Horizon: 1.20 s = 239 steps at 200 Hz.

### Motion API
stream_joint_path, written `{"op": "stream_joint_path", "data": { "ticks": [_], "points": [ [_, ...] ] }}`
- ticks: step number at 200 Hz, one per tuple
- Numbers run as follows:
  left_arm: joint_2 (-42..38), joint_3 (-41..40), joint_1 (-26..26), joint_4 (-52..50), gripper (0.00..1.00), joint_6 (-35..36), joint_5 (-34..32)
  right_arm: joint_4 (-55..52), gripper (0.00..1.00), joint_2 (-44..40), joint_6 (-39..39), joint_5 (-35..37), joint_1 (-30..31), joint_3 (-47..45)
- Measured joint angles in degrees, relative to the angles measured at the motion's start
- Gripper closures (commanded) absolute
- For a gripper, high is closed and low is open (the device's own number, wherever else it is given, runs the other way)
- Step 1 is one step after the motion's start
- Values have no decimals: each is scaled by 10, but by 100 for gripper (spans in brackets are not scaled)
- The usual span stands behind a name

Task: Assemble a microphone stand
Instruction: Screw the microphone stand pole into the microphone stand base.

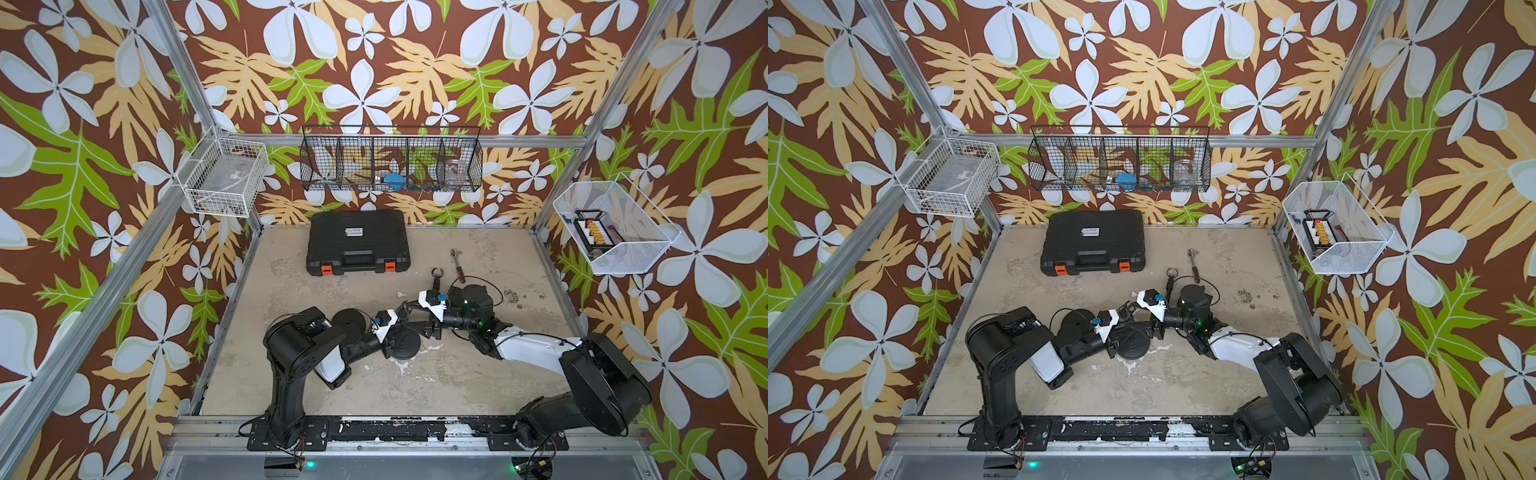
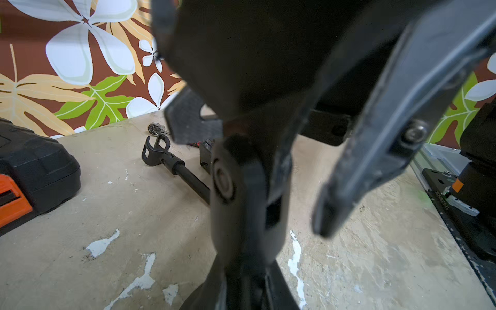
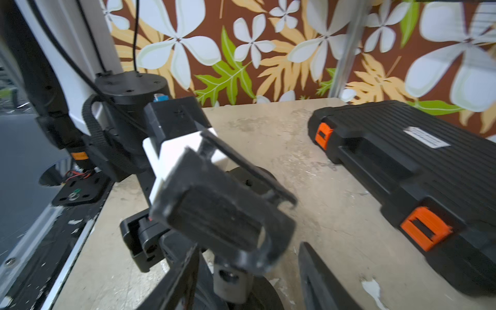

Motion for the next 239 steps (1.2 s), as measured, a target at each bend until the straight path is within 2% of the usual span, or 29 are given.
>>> {"op": "stream_joint_path", "data": {
  "ticks": [14,58,124,145,164,189,202,220,239],
  "points": [
    [0,0,0,0,94,0,0,-10,43,18,-10,-30,-3,13],
    [0,0,0,0,94,0,0,-16,59,52,-30,-92,-3,31],
    [0,-1,0,0,94,2,7,-3,89,73,-28,-116,-6,43],
    [0,-1,0,0,88,2,7,13,100,76,-18,-117,-6,37],
    [0,-1,0,0,80,7,7,60,100,79,-1,-108,-6,16],
    [1,0,-1,0,78,7,11,176,100,79,47,-68,0,-40],
    [1,1,-2,-1,77,5,14,237,100,73,78,-21,7,-74],
    [1,2,-1,-3,76,2,15,290,100,52,113,78,34,-117],
    [1,2,-1,-4,76,0,14,293,100,21,139,233,93,-143]
  ]
}}
